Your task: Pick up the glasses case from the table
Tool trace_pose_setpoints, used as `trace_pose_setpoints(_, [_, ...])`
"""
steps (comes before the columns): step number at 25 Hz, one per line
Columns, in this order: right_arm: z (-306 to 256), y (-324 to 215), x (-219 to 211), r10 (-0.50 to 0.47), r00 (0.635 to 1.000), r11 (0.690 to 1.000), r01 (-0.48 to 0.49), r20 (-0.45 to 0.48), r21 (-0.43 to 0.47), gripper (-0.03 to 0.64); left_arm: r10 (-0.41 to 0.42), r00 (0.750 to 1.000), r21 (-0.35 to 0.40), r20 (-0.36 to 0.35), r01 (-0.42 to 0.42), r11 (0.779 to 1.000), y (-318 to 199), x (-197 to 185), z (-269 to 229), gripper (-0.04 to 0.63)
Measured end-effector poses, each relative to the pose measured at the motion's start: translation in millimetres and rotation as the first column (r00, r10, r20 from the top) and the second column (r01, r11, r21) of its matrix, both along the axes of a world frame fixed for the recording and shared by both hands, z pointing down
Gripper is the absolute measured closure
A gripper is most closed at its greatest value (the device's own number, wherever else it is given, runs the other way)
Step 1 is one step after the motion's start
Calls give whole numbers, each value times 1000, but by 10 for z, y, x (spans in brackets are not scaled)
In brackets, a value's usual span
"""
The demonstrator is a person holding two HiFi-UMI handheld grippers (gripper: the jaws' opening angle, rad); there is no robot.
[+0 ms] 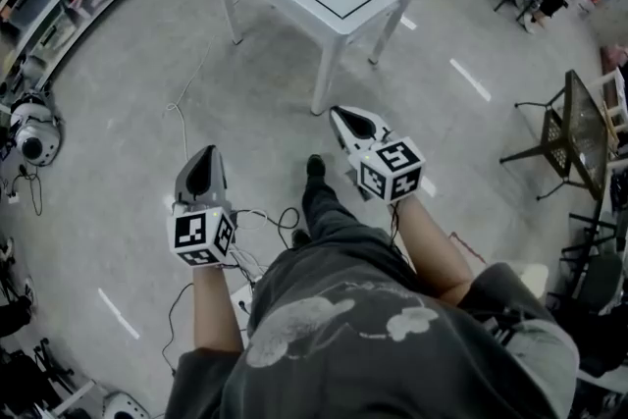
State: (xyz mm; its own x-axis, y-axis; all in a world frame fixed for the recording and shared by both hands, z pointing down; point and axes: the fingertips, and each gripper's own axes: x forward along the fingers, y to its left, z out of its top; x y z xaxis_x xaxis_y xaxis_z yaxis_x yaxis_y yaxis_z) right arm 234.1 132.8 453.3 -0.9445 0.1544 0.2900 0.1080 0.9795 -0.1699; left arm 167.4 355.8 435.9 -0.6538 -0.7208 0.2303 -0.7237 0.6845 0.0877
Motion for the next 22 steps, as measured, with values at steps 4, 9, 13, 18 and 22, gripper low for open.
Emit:
trace_pose_setpoints(4, [87, -120, -120, 43, 999, 999, -43, -31, 9, 618, -16, 1000, 1, -8, 16, 1000, 28, -101, 30, 592])
trace_pose_setpoints(9, [109, -254, -428, 66, 997, 998, -67, -27, -7, 617, -31, 999, -7, -13, 30, 1000, 13, -439, 60, 593])
trace_pose_setpoints(13, [131, -437, -755, 67, 997, 998, -68, -30, -18, 617, -30, 999, -17, -13, 30, 999, -154, -765, 55, 593])
trace_pose_setpoints(18, [195, -729, -1267, 66, 997, 997, -68, -43, -33, 617, -33, 999, -36, -27, 32, 999, -394, -1243, 78, 594])
trace_pose_setpoints(22, [208, -1067, -1699, 75, 996, 996, -77, -49, -46, 617, -48, 998, -46, -35, 46, 998, -632, -1694, 63, 593])
